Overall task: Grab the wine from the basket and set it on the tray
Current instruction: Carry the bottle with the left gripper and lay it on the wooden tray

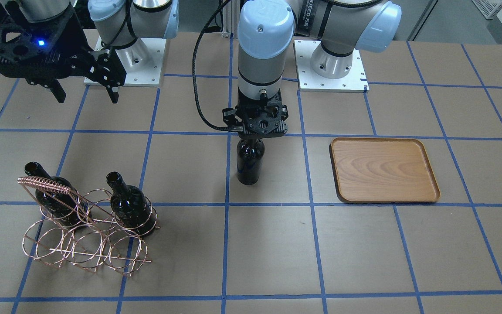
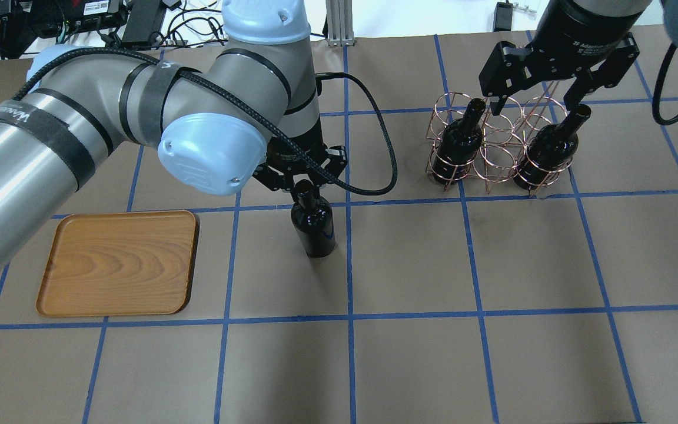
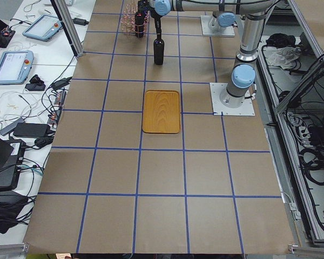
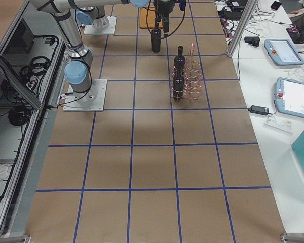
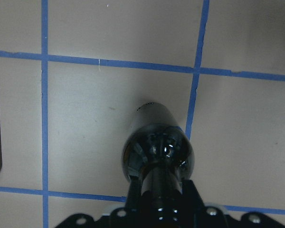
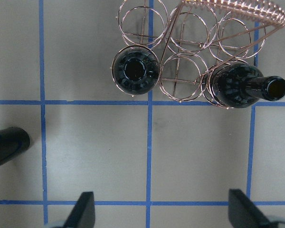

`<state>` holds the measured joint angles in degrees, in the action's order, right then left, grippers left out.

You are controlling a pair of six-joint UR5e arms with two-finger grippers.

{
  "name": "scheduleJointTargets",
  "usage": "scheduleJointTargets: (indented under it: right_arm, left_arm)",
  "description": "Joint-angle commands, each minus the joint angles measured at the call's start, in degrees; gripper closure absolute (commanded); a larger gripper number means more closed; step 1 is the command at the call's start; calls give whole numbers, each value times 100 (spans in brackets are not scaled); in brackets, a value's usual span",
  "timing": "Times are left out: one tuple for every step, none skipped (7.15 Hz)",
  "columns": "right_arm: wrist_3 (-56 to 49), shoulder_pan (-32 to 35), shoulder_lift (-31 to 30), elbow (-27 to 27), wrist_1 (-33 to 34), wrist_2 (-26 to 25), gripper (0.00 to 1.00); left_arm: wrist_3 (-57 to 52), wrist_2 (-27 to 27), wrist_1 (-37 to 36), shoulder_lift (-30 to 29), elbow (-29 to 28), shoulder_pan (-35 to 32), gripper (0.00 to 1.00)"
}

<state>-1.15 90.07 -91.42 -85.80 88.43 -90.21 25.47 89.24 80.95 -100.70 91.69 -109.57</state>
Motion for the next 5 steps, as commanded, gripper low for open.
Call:
scheduleJointTargets:
  right_arm:
    - [1, 10, -16, -7, 8, -32, 0]
    - [-25, 10, -51, -7, 8, -67, 0]
    - [-25, 10, -77, -7, 8, -67, 0]
    - [-25, 2, -86, -7, -1, -76, 0]
    - [18, 10, -112, -7, -1, 11, 0]
  left_arm:
    - [-1008, 32, 35, 172, -2, 555, 81]
    - [-1705, 119, 96, 339, 85, 1055, 81]
    - [-1938, 285, 79, 549, 104, 1626, 81]
    - [-2950, 600, 105, 743, 112, 2336, 80]
    - [-4048, 612, 157, 901, 182, 3057, 81]
